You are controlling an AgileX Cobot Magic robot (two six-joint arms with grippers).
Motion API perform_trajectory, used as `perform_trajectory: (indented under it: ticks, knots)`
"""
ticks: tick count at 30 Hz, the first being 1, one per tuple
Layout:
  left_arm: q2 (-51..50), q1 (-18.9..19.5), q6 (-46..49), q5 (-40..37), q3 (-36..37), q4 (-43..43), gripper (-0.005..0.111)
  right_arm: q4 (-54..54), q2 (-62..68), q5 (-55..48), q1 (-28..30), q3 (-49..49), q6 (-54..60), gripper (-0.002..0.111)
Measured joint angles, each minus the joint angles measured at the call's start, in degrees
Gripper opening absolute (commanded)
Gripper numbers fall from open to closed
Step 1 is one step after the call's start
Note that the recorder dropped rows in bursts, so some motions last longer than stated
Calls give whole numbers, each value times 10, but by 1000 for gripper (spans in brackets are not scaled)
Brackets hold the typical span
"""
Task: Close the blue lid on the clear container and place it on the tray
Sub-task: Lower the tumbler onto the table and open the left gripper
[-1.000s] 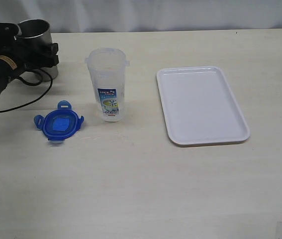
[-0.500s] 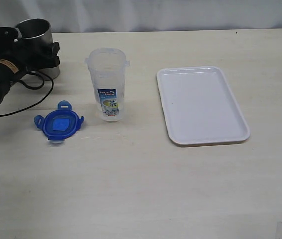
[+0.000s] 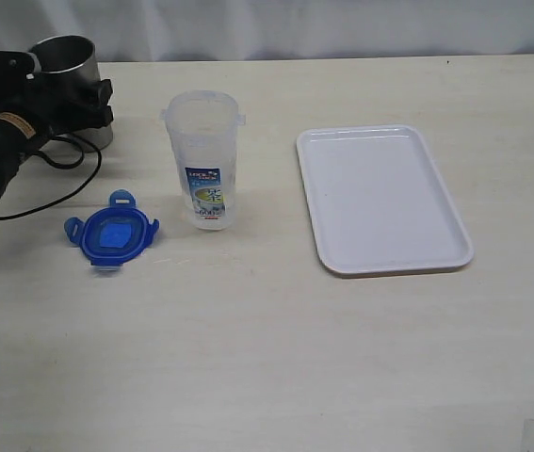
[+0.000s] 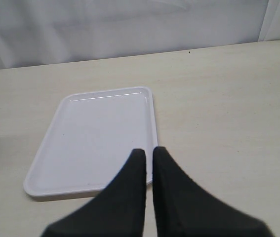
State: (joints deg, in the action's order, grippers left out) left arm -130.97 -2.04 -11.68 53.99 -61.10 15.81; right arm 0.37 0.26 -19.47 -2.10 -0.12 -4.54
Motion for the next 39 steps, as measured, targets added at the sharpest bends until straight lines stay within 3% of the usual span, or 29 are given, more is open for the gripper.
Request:
perform_trajectory:
  ticks: [3,31,39]
  knots:
    - [0,0,8,0,0,0,85,0,0,0,0,0,0,4]
    - [0,0,14,-51,0,0,85,0,0,0,0,0,0,4]
    - [4,0,28,-3,36,0,85,0,0,0,0,0,0,4]
